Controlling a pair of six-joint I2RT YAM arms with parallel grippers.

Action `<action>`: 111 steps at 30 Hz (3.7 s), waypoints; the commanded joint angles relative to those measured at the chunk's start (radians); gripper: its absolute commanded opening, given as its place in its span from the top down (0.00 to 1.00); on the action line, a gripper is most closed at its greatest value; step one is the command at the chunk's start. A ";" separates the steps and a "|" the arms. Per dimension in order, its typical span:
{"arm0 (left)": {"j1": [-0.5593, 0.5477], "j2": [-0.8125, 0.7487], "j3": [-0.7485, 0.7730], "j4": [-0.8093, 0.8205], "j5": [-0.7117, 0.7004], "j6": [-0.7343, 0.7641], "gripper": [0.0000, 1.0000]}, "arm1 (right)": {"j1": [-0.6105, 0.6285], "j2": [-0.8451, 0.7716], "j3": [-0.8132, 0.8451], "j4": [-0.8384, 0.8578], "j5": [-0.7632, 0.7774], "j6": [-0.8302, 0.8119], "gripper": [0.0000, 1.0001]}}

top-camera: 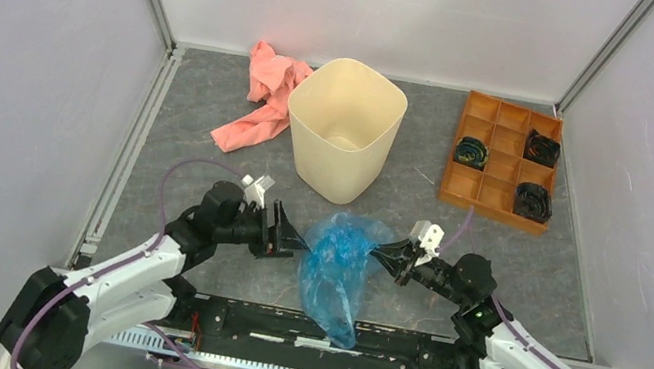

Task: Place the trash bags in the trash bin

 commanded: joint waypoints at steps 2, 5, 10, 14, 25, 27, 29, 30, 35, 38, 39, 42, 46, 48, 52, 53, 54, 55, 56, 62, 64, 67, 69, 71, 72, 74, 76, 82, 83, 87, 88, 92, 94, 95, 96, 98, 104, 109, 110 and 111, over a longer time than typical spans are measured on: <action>0.003 -0.056 -0.115 0.356 0.179 -0.161 0.20 | -0.016 0.032 0.024 0.108 -0.022 0.069 1.00; -0.002 -0.116 -0.178 0.474 0.207 -0.233 0.22 | -0.018 0.098 0.069 0.054 0.025 0.094 1.00; -0.026 -0.132 -0.201 0.526 0.197 -0.256 0.25 | -0.020 0.205 0.092 0.163 -0.059 0.178 1.00; -0.052 -0.052 -0.168 0.568 0.189 -0.246 0.35 | -0.024 0.228 0.108 0.198 -0.041 0.231 1.00; -0.055 -0.173 -0.174 0.202 0.030 -0.139 0.20 | -0.126 0.298 0.160 0.095 -0.041 0.294 1.00; -0.054 -0.182 -0.186 0.194 0.024 -0.147 0.11 | -0.142 0.322 0.156 0.119 -0.073 0.321 1.00; -0.055 -0.151 -0.185 0.200 0.026 -0.138 0.07 | -0.151 0.341 0.161 0.122 -0.105 0.331 1.00; -0.055 -0.120 -0.180 0.204 0.031 -0.129 0.06 | -0.156 0.345 0.162 0.122 -0.116 0.333 1.00; -0.089 0.092 -0.141 0.382 0.053 -0.150 0.16 | -0.168 0.362 0.182 0.088 -0.149 0.347 1.00; -0.148 0.213 -0.088 0.392 0.008 -0.128 0.26 | -0.169 0.362 0.189 0.080 -0.164 0.351 1.00; -0.173 0.249 -0.076 0.421 0.006 -0.131 0.26 | -0.171 0.361 0.190 0.080 -0.165 0.354 1.00; -0.236 0.341 -0.054 0.525 0.005 -0.162 0.35 | -0.170 0.363 0.192 0.073 -0.169 0.357 1.00; -0.249 0.336 -0.016 0.505 -0.038 -0.166 0.82 | -0.170 0.371 0.252 -0.165 -0.096 0.235 0.85; -0.250 0.294 0.035 0.351 -0.107 -0.123 0.98 | -0.167 0.387 0.357 -0.428 0.075 0.110 0.60; -0.249 0.187 0.109 0.109 -0.236 -0.034 0.98 | -0.133 0.394 0.550 -0.865 0.429 0.008 0.31; -0.249 0.163 0.120 0.073 -0.253 -0.023 0.98 | -0.108 0.385 0.586 -0.936 0.517 -0.004 0.27; -0.249 0.144 0.128 0.046 -0.265 -0.016 0.98 | -0.077 0.378 0.615 -0.988 0.592 -0.009 0.24; -0.249 0.132 0.133 0.028 -0.272 -0.013 0.98 | -0.046 0.371 0.644 -1.045 0.646 -0.008 0.22; -0.249 0.125 0.137 0.017 -0.272 -0.013 0.98 | -0.005 0.366 0.679 -1.086 0.702 0.002 0.21; -0.248 0.135 0.153 -0.024 -0.232 -0.013 0.98 | 0.228 0.329 0.722 -1.072 0.660 0.078 0.18; -0.249 0.126 0.151 -0.032 -0.227 -0.013 0.98 | 0.263 0.323 0.665 -0.960 0.585 0.106 0.17; -0.249 0.112 0.150 -0.046 -0.220 -0.013 0.98 | 0.297 0.331 0.574 -0.760 0.499 0.161 0.17; -0.249 0.105 0.149 -0.049 -0.215 -0.016 0.98 | 0.332 0.354 0.546 -0.669 0.497 0.182 0.17; -0.249 0.096 0.149 -0.049 -0.208 -0.018 0.98 | 0.389 0.384 0.543 -0.632 0.554 0.175 0.17; -0.249 0.093 0.151 -0.050 -0.206 -0.018 0.98 | 0.414 0.398 0.540 -0.619 0.604 0.164 0.17; -0.249 0.085 0.153 -0.053 -0.205 -0.018 0.98 | 0.469 0.429 0.546 -0.637 0.770 0.155 0.20; -0.249 0.078 0.153 -0.060 -0.203 -0.017 0.98 | 0.510 0.469 0.565 -0.664 0.911 0.147 0.27; -0.249 0.066 0.162 -0.082 -0.190 -0.012 0.98 | 0.534 0.545 0.569 -0.537 0.906 0.148 0.53; -0.249 0.064 0.176 -0.104 -0.192 0.001 0.98 | 0.533 0.540 0.572 -0.545 0.924 0.167 0.68; -0.249 0.029 0.249 -0.272 -0.267 0.084 0.90 | 0.500 0.403 0.531 -0.624 1.024 0.252 0.99; -0.249 0.014 0.268 -0.322 -0.302 0.104 0.88 | 0.447 0.365 0.509 -0.640 0.951 0.276 1.00; -0.247 -0.038 0.350 -0.465 -0.407 0.179 0.55 | 0.169 0.249 0.379 -0.620 0.541 0.331 1.00; -0.247 -0.052 0.381 -0.492 -0.420 0.195 0.40 | 0.076 0.206 0.339 -0.621 0.437 0.335 1.00; -0.247 -0.058 0.393 -0.500 -0.425 0.198 0.33 | 0.044 0.194 0.323 -0.622 0.403 0.332 1.00; -0.247 -0.063 0.403 -0.507 -0.433 0.200 0.28 | 0.007 0.187 0.309 -0.623 0.371 0.328 1.00; -0.247 -0.076 0.406 -0.510 -0.446 0.199 0.17 | -0.073 0.192 0.281 -0.608 0.285 0.323 1.00; -0.247 -0.070 0.311 -0.409 -0.390 0.148 0.15 | -0.202 0.190 0.256 -0.598 0.201 0.303 1.00; -0.258 -0.077 0.151 -0.083 -0.171 -0.026 0.17 | -0.208 0.160 0.251 -0.579 0.137 0.295 1.00; -0.275 -0.082 0.120 -0.018 -0.157 -0.059 0.15 | -0.207 0.155 0.253 -0.580 0.129 0.290 1.00; -0.299 -0.083 0.096 0.030 -0.168 -0.083 0.14 | -0.207 0.149 0.258 -0.585 0.128 0.286 1.00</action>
